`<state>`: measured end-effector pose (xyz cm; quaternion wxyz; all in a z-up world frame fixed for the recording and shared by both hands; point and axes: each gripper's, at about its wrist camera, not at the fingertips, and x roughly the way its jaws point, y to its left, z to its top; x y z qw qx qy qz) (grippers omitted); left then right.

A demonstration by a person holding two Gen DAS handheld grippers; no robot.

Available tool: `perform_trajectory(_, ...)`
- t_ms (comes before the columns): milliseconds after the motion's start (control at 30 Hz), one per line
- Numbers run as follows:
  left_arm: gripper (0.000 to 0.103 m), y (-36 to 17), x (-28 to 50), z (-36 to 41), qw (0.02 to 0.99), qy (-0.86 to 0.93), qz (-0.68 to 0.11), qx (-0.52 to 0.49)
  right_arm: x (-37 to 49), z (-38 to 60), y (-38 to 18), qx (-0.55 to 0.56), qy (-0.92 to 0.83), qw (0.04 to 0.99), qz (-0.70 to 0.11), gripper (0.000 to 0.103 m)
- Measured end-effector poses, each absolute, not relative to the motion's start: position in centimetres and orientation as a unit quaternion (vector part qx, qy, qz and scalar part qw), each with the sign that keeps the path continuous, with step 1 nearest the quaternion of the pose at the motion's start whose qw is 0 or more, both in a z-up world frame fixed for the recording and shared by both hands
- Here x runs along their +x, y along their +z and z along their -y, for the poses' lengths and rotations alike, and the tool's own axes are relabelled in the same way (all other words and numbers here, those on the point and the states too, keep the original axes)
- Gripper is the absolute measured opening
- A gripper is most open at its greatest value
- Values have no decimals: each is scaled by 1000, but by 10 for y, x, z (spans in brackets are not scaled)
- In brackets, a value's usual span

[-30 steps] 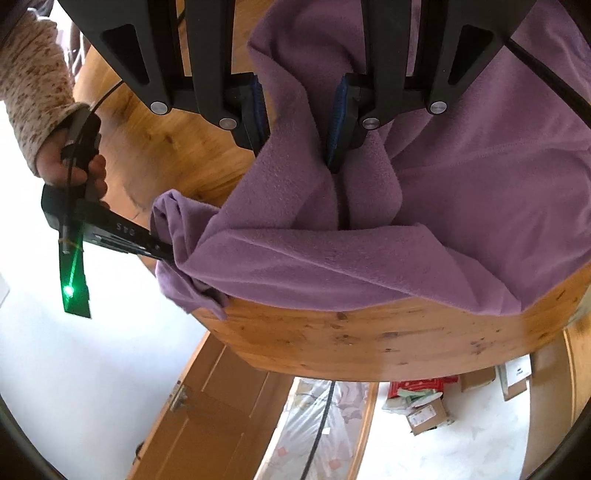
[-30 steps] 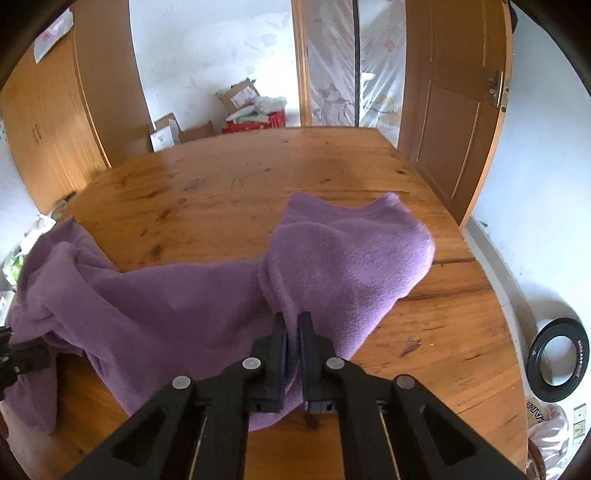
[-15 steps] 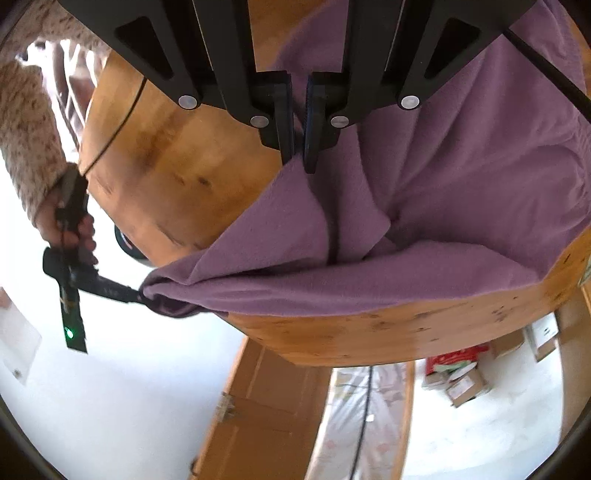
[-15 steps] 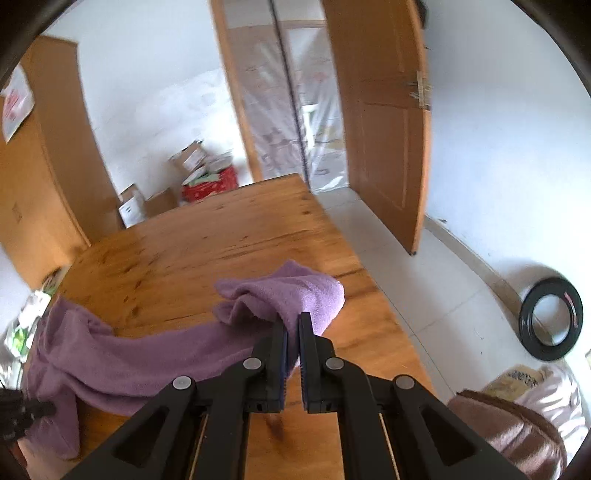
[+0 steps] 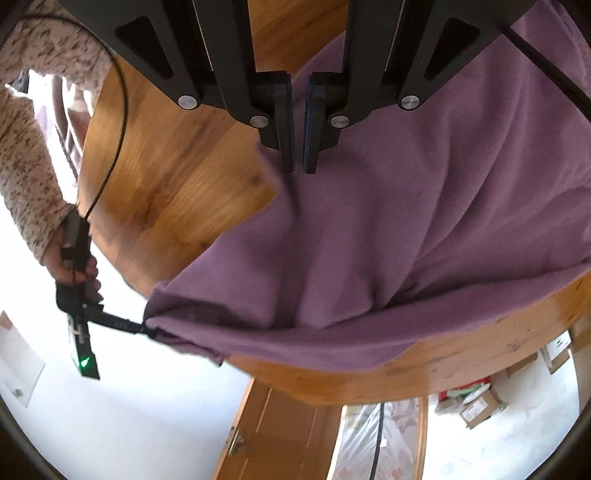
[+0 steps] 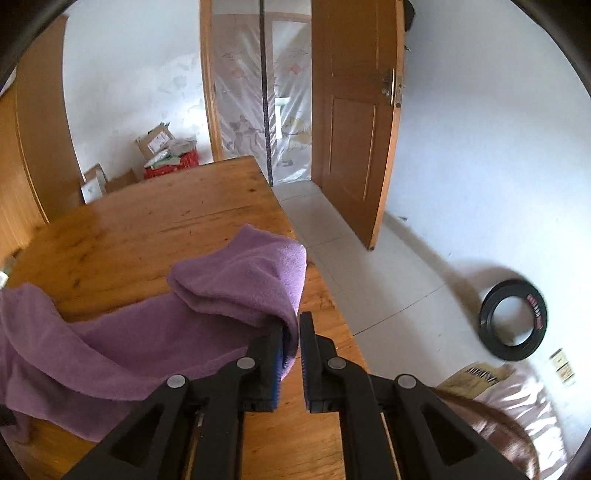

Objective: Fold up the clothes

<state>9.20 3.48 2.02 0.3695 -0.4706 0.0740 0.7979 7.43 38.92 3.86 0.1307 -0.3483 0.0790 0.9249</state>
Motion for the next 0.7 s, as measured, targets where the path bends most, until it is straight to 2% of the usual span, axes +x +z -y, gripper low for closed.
perform_trajectory(300, 8, 44, 64, -4, 343, 820, -57, -455, 75, -365, 49, -347, 930, 123, 3, 12)
perform_trajectory(400, 17, 53, 49, -3, 331, 829, -66, -445, 73, -345, 45, -355, 932, 75, 22, 13)
perform_trajectory(567, 18, 64, 30, -9, 305, 843, -116, -428, 70, -312, 38, -365, 929, -7, 55, 26)
perform_trajectory(667, 29, 68, 22, -15, 301, 848, -144, -412, 68, -292, 34, -369, 925, -56, 75, 28)
perform_trajectory(700, 30, 71, 20, -15, 307, 847, -146, -408, 68, -285, 33, -371, 922, -72, 81, 29)
